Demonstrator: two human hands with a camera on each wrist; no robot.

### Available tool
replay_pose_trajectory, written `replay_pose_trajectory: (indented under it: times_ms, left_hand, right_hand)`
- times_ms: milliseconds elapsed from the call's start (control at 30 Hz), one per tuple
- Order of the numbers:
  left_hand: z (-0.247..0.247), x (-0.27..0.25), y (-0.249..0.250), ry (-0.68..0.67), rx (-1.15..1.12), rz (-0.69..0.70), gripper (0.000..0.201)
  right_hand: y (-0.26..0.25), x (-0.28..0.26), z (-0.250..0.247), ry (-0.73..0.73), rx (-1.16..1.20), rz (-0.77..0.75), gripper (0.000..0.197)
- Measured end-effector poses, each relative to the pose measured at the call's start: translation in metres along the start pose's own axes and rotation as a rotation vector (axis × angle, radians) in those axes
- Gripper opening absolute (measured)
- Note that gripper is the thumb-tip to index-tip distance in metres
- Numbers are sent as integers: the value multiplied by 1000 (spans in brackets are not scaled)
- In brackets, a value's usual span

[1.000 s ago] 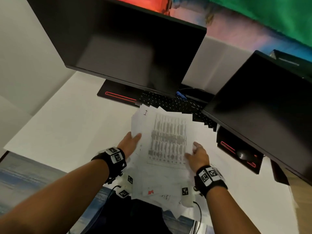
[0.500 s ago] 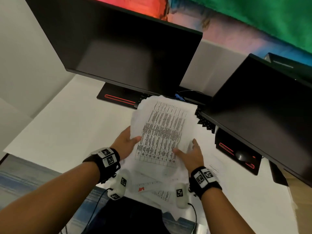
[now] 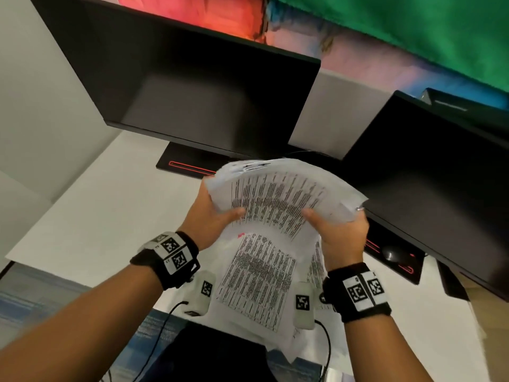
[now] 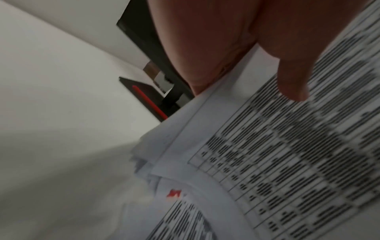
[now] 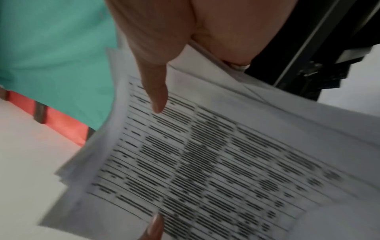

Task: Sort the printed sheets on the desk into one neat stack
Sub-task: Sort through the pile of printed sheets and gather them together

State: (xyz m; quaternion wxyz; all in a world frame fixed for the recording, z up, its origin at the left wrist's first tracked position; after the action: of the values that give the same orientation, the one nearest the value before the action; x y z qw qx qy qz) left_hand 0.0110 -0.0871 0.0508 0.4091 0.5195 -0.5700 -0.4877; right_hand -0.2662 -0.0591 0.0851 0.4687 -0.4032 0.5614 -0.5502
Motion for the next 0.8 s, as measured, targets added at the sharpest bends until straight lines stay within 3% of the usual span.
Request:
replay_pose_trajectory:
  times_ms: [100, 233, 300, 400, 567, 633, 700, 800]
  left_hand:
    - [8, 0, -39, 10, -26, -123, 85]
    - [13, 6, -55, 90, 61, -224, 40]
    - [12, 7, -53, 106, 33, -212, 34]
    - [21, 3, -58, 52, 67, -205, 37]
    - [20, 4, -53, 92, 182, -210, 30]
    - [4, 7, -39, 143, 245, -167, 36]
    - [-17, 9, -26, 198, 284, -143, 38]
    - [-43, 8, -23, 190, 288, -187, 37]
  right_hand:
    - [32, 0, 2, 13, -109, 139, 48]
    - [49, -6, 3, 81, -121, 232, 39]
    - [48, -4, 3, 93, -62, 198, 40]
    - [68, -3, 2, 70, -182, 253, 65]
    - [138, -20, -25, 73, -949, 640, 114]
    - [157, -33, -28, 21, -1170, 693, 129]
    - [166, -33, -25, -6, -1237, 661, 132]
    - [171, -23, -21, -44, -1092, 685, 129]
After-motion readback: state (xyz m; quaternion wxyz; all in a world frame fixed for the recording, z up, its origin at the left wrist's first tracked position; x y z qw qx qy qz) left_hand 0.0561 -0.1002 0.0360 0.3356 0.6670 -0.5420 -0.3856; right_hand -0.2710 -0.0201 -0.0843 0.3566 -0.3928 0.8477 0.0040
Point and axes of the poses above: each hand's wrist, its own x-axis towards the middle knuckle, its own z-axis out of the palm, y = z × x, the point moved 8 cm from there along x, towards the middle knuckle, and after that the axes turned 4 degrees about -y, right-handed, at the moved point
